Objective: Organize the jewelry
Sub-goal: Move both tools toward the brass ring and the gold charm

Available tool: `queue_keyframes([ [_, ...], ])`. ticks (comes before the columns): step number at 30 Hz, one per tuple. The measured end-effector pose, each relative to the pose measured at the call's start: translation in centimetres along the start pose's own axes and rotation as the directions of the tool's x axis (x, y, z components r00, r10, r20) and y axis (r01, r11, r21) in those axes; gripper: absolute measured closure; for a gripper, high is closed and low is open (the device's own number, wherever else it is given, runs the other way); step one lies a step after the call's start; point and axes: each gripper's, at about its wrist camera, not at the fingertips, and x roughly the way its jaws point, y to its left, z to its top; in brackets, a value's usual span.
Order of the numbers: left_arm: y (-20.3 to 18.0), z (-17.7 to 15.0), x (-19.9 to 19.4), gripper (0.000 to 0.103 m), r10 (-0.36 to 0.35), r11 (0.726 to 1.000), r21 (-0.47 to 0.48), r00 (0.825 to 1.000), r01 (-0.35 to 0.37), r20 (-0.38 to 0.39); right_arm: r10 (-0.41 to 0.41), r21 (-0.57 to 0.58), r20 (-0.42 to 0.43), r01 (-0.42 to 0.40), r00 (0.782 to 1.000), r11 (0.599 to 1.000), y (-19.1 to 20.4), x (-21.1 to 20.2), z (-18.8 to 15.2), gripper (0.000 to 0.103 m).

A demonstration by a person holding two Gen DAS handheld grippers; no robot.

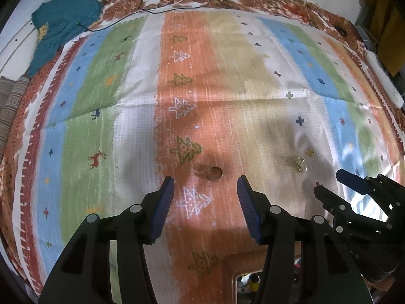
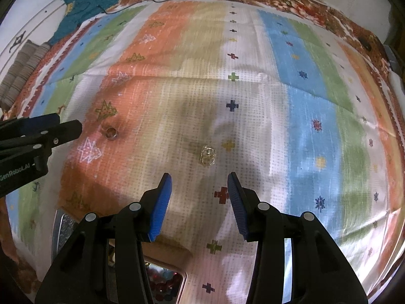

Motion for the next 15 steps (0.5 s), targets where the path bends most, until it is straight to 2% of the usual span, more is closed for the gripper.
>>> queue_keyframes([
  [15,0.2,1.3,3.4,0.051,0.005,1.0,0.012,0.997,-0.004,-0.071,-0.002,0.026,-0.056,0.004,0.998,1.0,-1.0,2.9,1.1,0.057],
])
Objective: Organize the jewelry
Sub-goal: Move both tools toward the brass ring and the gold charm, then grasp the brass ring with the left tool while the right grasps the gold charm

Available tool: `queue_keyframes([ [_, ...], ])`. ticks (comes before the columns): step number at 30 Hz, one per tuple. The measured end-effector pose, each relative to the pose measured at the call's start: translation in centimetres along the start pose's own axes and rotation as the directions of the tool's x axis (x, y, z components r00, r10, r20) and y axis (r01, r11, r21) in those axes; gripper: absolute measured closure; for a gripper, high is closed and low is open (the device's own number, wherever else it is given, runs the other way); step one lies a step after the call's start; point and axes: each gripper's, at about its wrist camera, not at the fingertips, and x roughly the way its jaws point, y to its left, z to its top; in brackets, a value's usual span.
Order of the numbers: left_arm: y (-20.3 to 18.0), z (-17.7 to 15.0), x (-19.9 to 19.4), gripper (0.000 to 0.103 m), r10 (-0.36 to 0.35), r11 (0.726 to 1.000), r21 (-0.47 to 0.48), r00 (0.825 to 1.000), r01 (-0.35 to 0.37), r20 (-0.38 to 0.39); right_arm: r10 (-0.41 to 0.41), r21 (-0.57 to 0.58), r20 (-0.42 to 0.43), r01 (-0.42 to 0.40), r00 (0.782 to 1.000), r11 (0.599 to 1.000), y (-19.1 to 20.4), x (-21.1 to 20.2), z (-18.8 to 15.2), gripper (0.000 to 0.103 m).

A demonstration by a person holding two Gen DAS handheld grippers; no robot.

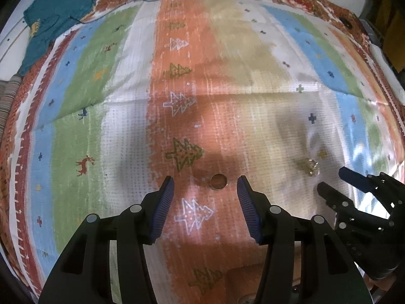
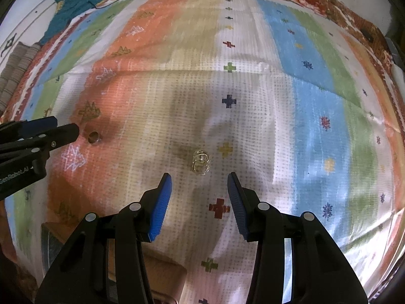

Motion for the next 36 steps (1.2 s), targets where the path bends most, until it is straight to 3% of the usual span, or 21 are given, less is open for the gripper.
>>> queue_keyframes([
  [9,0.1,0.7,1.8,0.052,-0.024,1.0,0.0,0.999,0.024,-0.037,0.001,-0.002,-0.019,-0.001,1.0,1.0,0.1,1.1,0.8,0.057],
  [15,0.5,0.8,2.8,0.063,-0.058,0.998,-0.025,0.996,0.056,-0.071,-0.005,-0.011,-0.035,0.005,0.999,1.0,0.2,1.7,1.0,0.057],
  [19,0.6,0.9,3.4,0.063,-0.053,0.998,-0.023,0.995,0.051,-0.084,-0.013,-0.014,-0.045,0.012,0.999,1.0,0.4,2.3,1.4,0.057],
  [28,0.0,1.4,4.0,0.071,-0.065,0.998,-0.004,0.993,0.065,-0.093,-0.023,-0.021,-0.061,0.021,0.998,1.0,0.3,3.5,1.8,0.066],
  [30,-0.4,1.4,4.4,0.079,-0.059,0.998,0.007,0.993,0.06,-0.107,-0.028,-0.019,-0.063,0.027,0.998,0.999,0.3,3.7,2.0,0.071],
  [34,-1.1,1.2,4.8,0.083,-0.035,0.999,0.029,0.993,0.038,-0.11,-0.039,-0.016,-0.066,0.038,0.997,0.999,0.2,3.9,2.2,0.076],
  [36,-1.3,1.3,4.8,0.084,-0.037,0.999,0.026,0.993,0.04,-0.112,-0.037,-0.019,-0.065,0.036,0.997,0.999,0.2,4.0,2.2,0.086],
])
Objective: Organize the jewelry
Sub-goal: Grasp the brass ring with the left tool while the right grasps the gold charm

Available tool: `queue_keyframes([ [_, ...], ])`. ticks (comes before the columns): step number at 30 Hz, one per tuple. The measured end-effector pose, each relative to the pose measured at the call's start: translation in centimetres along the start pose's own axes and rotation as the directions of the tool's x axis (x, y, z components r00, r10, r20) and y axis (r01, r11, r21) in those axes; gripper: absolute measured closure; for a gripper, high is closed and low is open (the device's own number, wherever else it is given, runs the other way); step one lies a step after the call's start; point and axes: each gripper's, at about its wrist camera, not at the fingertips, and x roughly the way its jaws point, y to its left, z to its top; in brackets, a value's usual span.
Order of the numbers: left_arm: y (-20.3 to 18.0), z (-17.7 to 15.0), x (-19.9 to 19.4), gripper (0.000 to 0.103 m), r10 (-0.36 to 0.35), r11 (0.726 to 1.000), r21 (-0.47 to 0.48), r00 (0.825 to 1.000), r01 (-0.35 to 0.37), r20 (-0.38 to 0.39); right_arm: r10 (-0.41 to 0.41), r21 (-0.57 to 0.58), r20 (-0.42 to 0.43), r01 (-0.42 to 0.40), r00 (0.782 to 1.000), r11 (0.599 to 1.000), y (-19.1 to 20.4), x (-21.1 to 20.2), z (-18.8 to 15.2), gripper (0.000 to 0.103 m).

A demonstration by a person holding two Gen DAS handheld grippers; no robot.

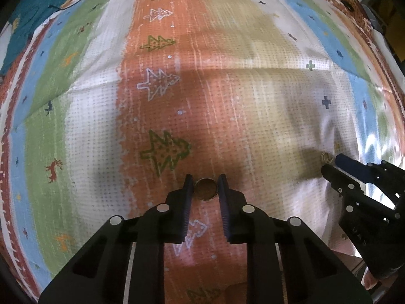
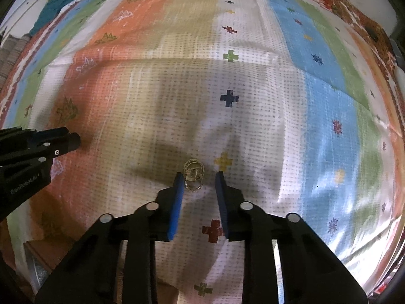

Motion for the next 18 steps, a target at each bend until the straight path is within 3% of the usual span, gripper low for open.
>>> queue_keyframes([
  [18,0.6,-1.3,-2.9,0.084,-0.012,1.0,-0.013,0.999,0.012,0.051,0.066,-0.009,0.073,-0.065,0.995,0.998,0.1,-3.4,-1.1,0.088],
])
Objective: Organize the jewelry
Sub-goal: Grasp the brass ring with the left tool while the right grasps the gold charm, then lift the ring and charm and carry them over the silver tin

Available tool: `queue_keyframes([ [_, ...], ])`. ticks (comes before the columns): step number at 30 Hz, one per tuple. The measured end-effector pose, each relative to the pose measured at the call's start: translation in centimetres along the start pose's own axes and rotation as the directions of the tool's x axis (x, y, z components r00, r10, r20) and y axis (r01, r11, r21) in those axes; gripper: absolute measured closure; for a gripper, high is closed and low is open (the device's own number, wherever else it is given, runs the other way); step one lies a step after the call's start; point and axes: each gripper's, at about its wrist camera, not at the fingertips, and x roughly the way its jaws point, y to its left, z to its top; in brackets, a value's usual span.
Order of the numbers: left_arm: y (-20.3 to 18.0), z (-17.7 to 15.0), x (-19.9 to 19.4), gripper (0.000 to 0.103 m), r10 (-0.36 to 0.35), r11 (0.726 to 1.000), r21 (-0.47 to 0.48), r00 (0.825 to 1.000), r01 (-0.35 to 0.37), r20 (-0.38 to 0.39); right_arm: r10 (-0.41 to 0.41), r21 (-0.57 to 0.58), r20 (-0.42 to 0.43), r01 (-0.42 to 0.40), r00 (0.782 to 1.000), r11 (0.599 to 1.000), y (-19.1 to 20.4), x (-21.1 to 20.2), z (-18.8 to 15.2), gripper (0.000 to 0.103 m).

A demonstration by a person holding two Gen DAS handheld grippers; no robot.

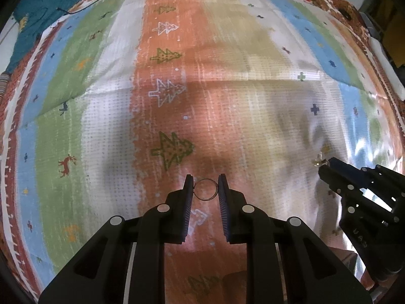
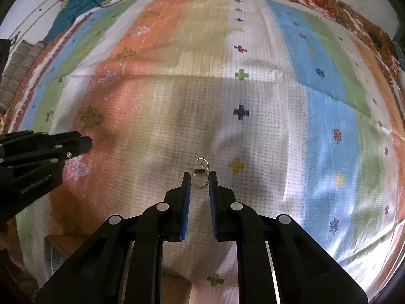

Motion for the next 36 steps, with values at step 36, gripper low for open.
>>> queue_keyframes([
  [36,-3.0,-5.3,-8.1,0.084,-0.019,0.998,0.067,0.99,0.009,0.143,0.027,-0.032,0.109,-0.024,0.994,0.999,2.4,-6.7,-4.2,0.088],
])
